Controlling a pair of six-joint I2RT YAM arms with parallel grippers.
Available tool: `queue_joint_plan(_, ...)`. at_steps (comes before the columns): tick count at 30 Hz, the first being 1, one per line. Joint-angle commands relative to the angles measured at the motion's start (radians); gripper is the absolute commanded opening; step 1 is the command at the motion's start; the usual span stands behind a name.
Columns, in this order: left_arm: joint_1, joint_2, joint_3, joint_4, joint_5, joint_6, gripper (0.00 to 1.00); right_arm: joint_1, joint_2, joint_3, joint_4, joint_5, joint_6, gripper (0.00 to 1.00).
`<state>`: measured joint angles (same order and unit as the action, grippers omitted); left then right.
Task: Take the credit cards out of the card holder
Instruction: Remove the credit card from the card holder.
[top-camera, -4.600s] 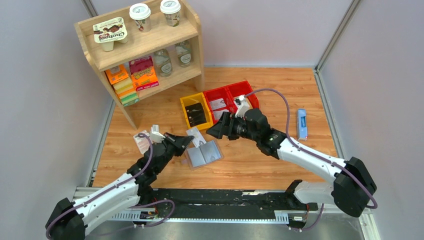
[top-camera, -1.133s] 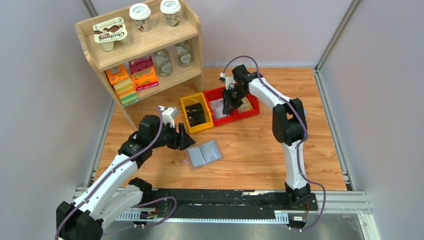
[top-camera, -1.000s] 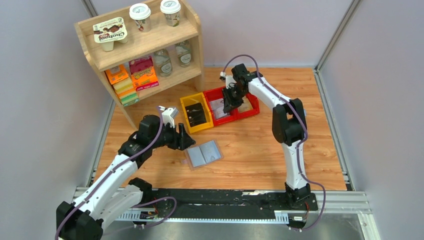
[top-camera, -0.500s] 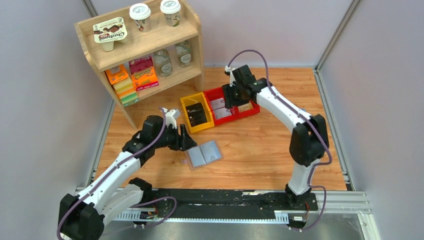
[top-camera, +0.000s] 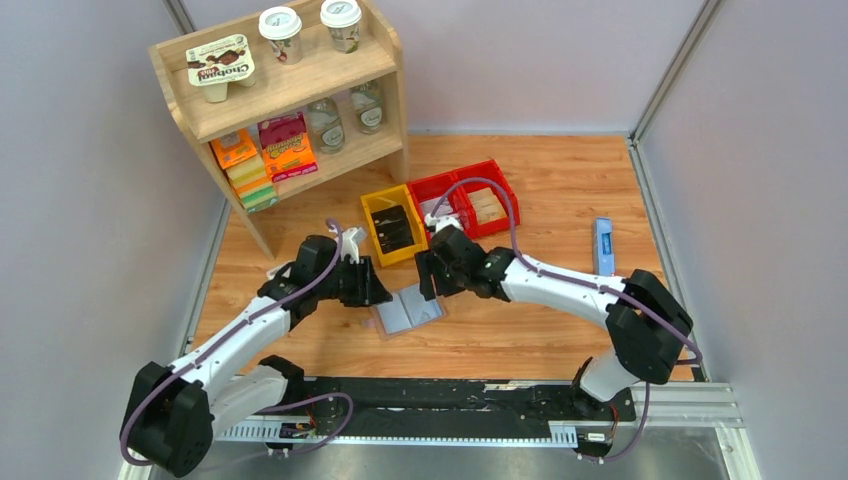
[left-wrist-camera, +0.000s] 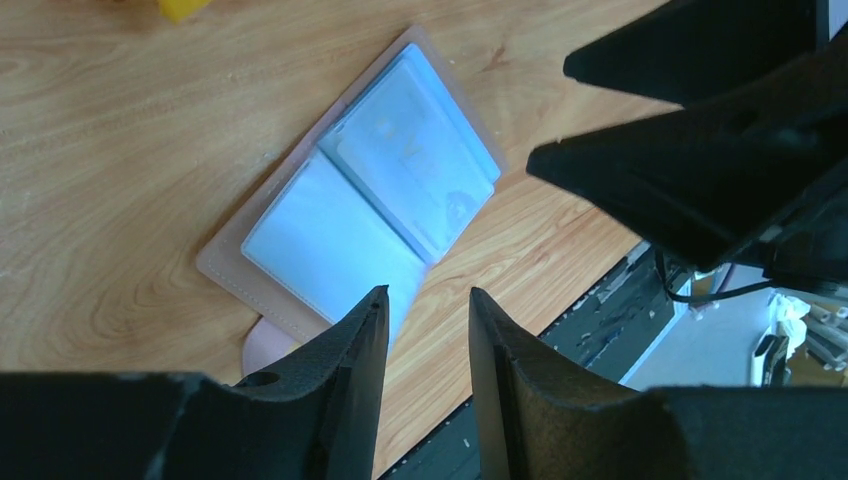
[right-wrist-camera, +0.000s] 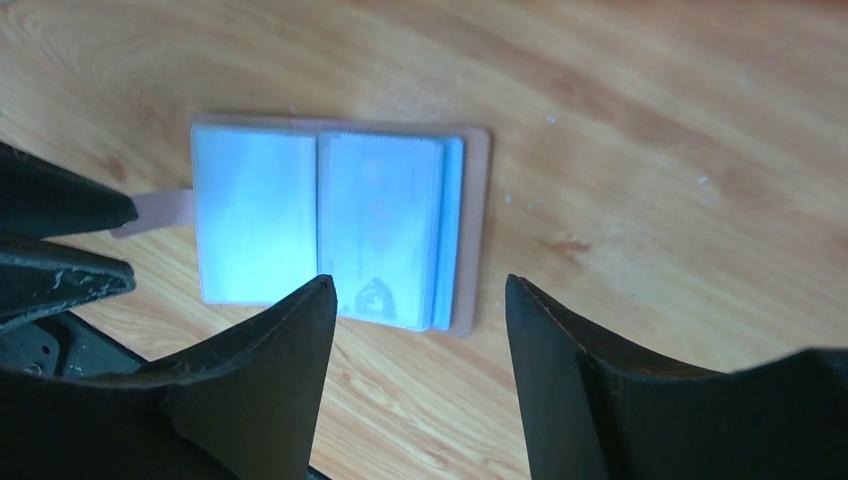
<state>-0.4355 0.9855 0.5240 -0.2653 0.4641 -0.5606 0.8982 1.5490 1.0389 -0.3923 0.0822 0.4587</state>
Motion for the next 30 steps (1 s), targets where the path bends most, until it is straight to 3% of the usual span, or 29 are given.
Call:
queue_joint_plan(1,-0.019,0.016,-0.032,0.06,-0.031,-0.015,0.43,0.086,-0.02,-0.042,0.124,0.126,0.138,0.66)
queue_joint_plan(4,-0.031,0.036,-0.056,0.083,-0.047,-0.016,0.43,0.126,0.006,-0.054,0.11,0.186,0.167,0.66)
queue_joint_plan(23,-0.063,0.239,-0.119,0.086,-0.165,-0.036,0.39,0.165,0.152,-0.031,0.132,0.108,0.193,0.64)
queue_joint_plan(30,-0.078,0.265,-0.121,0.093,-0.176,-0.047,0.31,0.168,0.146,-0.01,0.121,0.091,0.176,0.53)
